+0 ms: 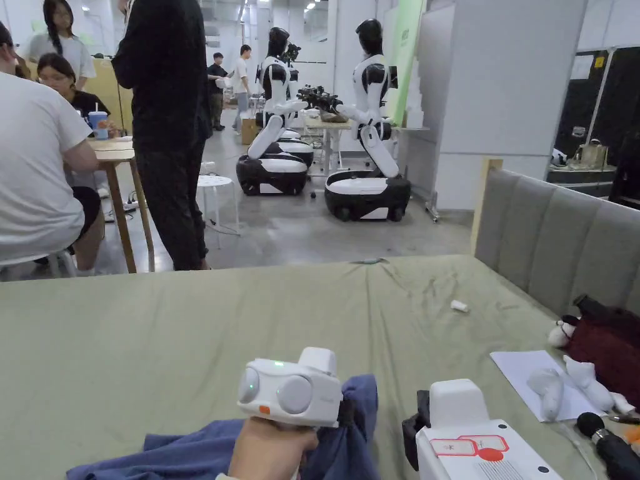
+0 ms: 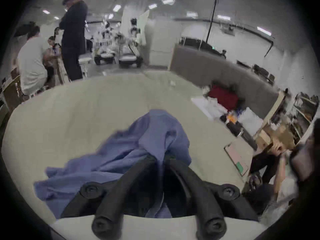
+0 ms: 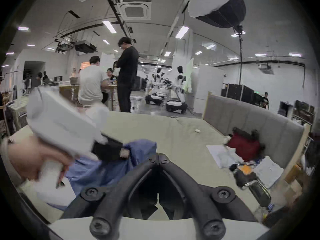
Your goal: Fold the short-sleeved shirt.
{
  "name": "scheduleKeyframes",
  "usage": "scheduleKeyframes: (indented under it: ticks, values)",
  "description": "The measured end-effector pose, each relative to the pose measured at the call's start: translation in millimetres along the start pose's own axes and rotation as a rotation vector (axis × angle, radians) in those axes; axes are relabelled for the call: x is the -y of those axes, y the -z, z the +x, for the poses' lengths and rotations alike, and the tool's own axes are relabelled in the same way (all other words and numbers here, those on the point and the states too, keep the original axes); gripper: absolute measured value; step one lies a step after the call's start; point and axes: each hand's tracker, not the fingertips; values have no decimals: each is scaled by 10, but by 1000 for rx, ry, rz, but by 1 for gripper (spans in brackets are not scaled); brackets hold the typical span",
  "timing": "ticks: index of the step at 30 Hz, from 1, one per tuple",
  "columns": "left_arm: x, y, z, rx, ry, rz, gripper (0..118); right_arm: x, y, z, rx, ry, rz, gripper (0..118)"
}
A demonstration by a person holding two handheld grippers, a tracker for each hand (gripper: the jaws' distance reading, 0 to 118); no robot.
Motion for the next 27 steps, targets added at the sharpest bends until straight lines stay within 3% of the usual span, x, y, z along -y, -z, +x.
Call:
scheduleKeyframes:
  ticks: [3, 6, 8, 9, 10, 11, 12, 16, 20, 27]
  values:
    - [356, 525, 113, -25, -10, -139, 3, 118, 6, 241, 34, 19, -33, 0]
    - [533, 706, 160, -53, -4, -148, 4, 259, 107, 383, 31, 36, -44, 0]
    - [543, 892, 2, -64, -20, -138, 16, 303, 162, 412, 22, 36, -55, 0]
    - [538, 887, -32, -57, -29, -131, 34, 318, 201, 413, 19, 35, -62, 0]
    - [526, 870, -63, -50, -36, -128, 72, 323, 208, 408, 15, 36, -65, 0]
    - [526, 649, 15, -55, -32, -119, 96, 318, 204, 395, 6, 38, -66, 0]
    - [519, 541, -3, -62, -28, -81, 111, 310, 202, 371, -6, 38, -67, 0]
    - [486, -317, -53, -112, 9, 121, 114, 163, 137, 144, -46, 4, -59, 0]
    - [668, -1257, -241, -278, 80, 299, 115, 45, 151, -189, -96, -17, -47, 0]
    - [1605, -2516, -791, -537, -16, 516, 112, -143, 95, -877, -193, -37, -16, 0]
